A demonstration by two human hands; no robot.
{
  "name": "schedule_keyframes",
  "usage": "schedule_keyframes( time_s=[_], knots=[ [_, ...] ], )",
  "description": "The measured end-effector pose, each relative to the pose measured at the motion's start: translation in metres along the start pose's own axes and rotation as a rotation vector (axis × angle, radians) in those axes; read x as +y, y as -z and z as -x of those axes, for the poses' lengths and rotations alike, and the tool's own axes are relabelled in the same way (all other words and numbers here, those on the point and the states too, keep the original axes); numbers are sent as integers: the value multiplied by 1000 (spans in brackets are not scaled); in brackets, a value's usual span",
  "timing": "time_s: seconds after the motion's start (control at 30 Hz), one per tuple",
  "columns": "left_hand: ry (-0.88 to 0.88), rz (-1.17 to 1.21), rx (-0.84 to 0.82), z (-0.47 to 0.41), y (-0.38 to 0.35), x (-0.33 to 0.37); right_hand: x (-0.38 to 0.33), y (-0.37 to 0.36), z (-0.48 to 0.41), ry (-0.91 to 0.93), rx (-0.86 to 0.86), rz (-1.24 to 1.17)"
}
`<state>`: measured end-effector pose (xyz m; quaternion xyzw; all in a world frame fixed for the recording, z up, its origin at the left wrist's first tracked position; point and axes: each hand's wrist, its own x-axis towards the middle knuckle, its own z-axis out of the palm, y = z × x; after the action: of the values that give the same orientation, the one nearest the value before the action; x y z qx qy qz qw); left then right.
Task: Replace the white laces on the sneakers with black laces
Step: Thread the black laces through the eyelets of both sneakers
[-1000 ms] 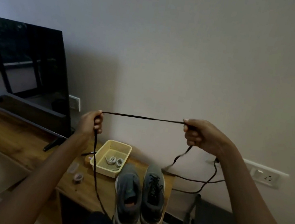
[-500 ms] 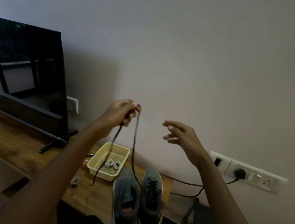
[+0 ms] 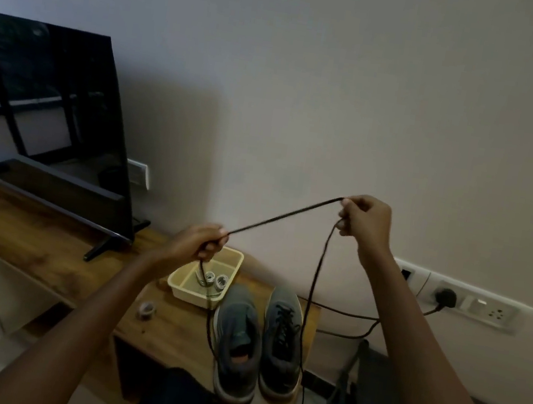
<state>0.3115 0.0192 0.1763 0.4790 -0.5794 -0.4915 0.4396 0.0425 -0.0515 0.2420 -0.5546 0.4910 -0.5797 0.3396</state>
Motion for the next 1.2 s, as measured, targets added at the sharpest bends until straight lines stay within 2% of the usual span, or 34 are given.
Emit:
schedule_keyframes(
  time_s=[0.1,0.2,0.27,0.33,0.4,0.47,0.63,0.77,0.9,1.03,1.2],
  knots=[
    [167,12,33,10,17,-57,19,11,-9,-159,211,-180],
    [323,-74,158,26,30,-102,33,14,-11,-289,400,-368],
    [394,-160,236,33,31,-119,40,9,-7,-328,476,-450],
    [393,-233,303,32,25,-126,42,1,-1,-345,489,-507],
    [317,-330,327,25,15,-123,41,-11,6,-320,415,-518],
    [201,-389,330,12,3,-111,41,-26,14,-258,254,-462],
    [-2,-350,371,-32,-28,-88,68,-70,29,-139,-160,-232],
    [-34,-171,395,-54,-46,-100,116,-98,33,-78,-321,10],
    [46,-80,406,-75,-60,-134,164,-114,34,-74,-458,185],
    [165,-4,424,-94,-63,-169,204,-121,28,-58,-502,322],
    [243,-36,433,-106,-50,-197,258,-123,7,-117,-222,465]
  ],
)
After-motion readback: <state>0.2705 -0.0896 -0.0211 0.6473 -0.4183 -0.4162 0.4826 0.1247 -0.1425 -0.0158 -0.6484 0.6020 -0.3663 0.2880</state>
